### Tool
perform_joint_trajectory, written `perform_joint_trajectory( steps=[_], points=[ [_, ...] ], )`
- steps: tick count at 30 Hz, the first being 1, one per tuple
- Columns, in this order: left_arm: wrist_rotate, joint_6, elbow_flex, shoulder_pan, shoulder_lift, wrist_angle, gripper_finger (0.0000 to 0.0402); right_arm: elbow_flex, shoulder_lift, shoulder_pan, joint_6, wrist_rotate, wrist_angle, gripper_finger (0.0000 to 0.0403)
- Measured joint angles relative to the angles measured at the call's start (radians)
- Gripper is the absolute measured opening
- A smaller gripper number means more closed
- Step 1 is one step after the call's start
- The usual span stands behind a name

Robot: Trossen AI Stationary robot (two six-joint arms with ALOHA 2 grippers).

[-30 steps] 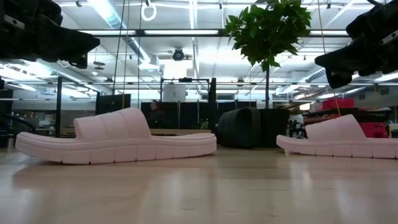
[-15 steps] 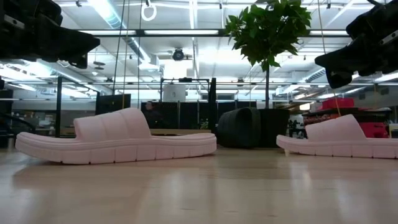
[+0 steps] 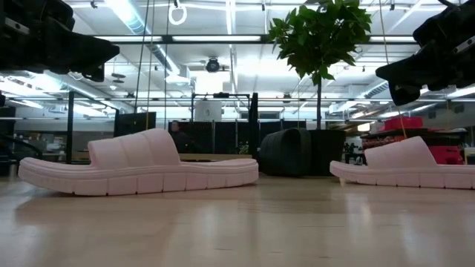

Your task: Pick and place slides into the shelf

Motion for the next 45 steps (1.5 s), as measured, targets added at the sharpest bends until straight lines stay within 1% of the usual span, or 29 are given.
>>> perform_joint_trajectory(
  steps=[7,18,29,33,38,42,43,45],
  points=[
    [0.000,0.000,0.000,0.000,0.000,0.000,0.0080,0.000,0.000,0.000,0.000,0.000,0.000,0.0014],
    [0.000,0.000,0.000,0.000,0.000,0.000,0.0091,0.000,0.000,0.000,0.000,0.000,0.000,0.0014],
    [0.000,0.000,0.000,0.000,0.000,0.000,0.0080,0.000,0.000,0.000,0.000,0.000,0.000,0.0014],
    [0.000,0.000,0.000,0.000,0.000,0.000,0.0085,0.000,0.000,0.000,0.038,0.000,0.000,0.0014],
    [0.000,0.000,0.000,0.000,0.000,0.000,0.0091,0.000,0.000,0.000,0.139,0.000,0.000,0.0014],
    [0.000,-0.005,0.000,0.000,0.000,0.005,0.0088,0.000,0.000,0.000,0.196,0.000,0.000,0.0014],
    [0.001,-0.034,0.000,0.000,0.000,0.012,0.0087,0.000,0.000,0.000,0.209,0.000,0.000,0.0014],
    [0.002,-0.153,0.000,0.000,0.000,0.032,0.0084,0.000,0.000,0.000,0.240,0.000,0.000,0.0014]
  ],
)
